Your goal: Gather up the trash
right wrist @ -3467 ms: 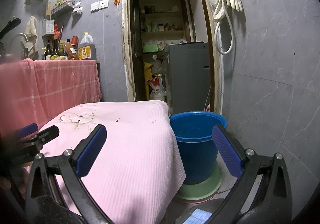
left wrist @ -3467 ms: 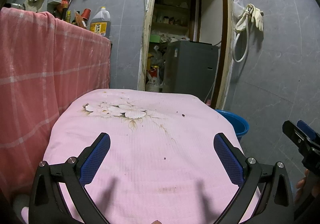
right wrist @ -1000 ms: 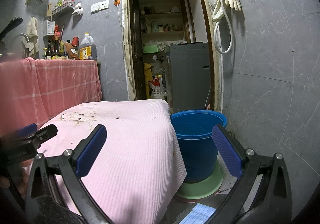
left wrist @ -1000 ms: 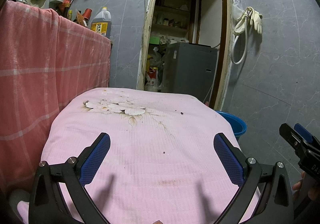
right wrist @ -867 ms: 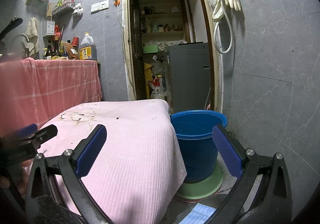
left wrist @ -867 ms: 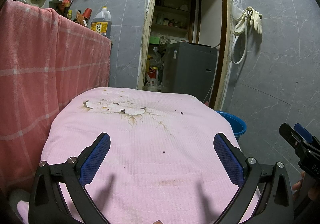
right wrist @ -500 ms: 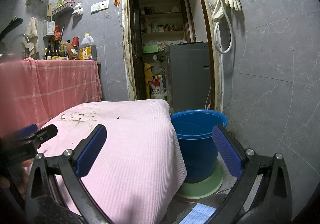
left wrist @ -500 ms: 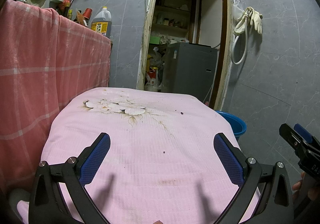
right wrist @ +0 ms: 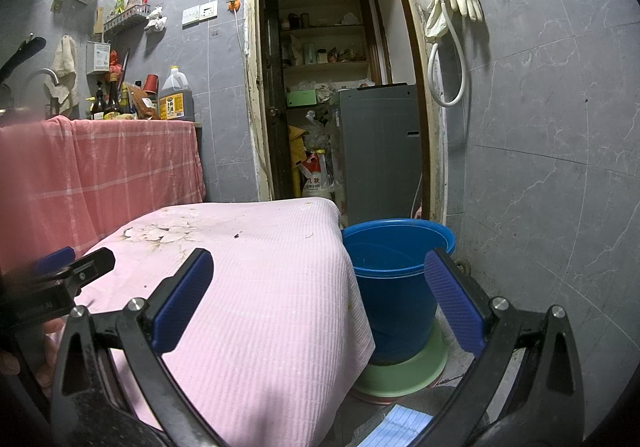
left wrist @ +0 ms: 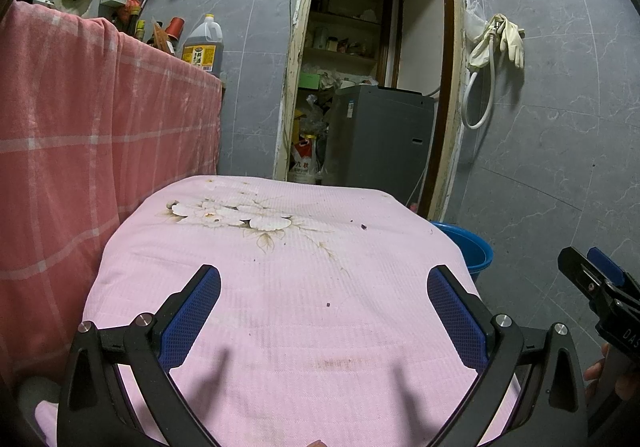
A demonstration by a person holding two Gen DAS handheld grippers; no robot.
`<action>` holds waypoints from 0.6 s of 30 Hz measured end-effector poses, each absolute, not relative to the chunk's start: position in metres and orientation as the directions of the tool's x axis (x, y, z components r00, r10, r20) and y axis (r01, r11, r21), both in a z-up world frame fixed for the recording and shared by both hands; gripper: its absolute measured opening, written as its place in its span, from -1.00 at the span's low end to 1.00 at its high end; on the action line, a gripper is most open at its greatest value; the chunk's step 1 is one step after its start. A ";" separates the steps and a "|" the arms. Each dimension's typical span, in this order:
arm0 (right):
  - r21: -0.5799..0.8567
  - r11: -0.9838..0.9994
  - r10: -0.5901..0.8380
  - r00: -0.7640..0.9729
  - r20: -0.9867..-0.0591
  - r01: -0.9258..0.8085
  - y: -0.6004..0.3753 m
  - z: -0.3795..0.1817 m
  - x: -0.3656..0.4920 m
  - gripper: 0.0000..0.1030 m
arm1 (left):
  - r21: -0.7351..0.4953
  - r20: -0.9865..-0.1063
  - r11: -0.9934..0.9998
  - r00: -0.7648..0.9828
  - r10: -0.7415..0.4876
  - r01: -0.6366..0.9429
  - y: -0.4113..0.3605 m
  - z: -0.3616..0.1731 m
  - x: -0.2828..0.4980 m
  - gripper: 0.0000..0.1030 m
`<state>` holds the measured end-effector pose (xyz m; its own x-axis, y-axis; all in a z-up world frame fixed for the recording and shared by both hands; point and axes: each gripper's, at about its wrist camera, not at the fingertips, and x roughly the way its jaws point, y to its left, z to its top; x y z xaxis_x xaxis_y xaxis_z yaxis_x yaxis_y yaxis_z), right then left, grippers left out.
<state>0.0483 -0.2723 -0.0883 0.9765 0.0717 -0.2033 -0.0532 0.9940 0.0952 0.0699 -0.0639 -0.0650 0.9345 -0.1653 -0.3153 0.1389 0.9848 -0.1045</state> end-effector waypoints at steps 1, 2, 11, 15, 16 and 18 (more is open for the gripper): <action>0.095 0.994 0.072 0.976 -0.203 -0.053 -0.272 -0.088 0.048 1.00 | -0.105 -0.316 0.985 0.934 -0.165 0.138 -0.064 -0.065 0.070 0.97; 0.095 0.994 0.071 0.976 -0.204 -0.053 -0.272 -0.088 0.048 1.00 | -0.105 -0.316 0.985 0.934 -0.165 0.139 -0.064 -0.065 0.070 0.97; 0.095 0.994 0.071 0.976 -0.204 -0.052 -0.271 -0.089 0.048 1.00 | -0.106 -0.316 0.985 0.934 -0.165 0.139 -0.064 -0.065 0.070 0.97; 0.096 0.994 0.071 0.976 -0.204 -0.052 -0.271 -0.089 0.048 1.00 | -0.106 -0.316 0.985 0.934 -0.165 0.138 -0.064 -0.065 0.070 0.97; 0.096 0.994 0.070 0.976 -0.204 -0.052 -0.271 -0.088 0.048 1.00 | -0.106 -0.316 0.985 0.934 -0.165 0.137 -0.064 -0.065 0.070 0.97; 0.095 0.994 0.071 0.976 -0.204 -0.052 -0.271 -0.089 0.048 1.00 | -0.106 -0.317 0.985 0.934 -0.165 0.138 -0.063 -0.065 0.070 0.97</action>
<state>0.0481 -0.2708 -0.0886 0.9764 0.0706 -0.2043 -0.0519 0.9941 0.0955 0.0700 -0.0634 -0.0650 0.9340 -0.1653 -0.3166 0.1384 0.9847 -0.1057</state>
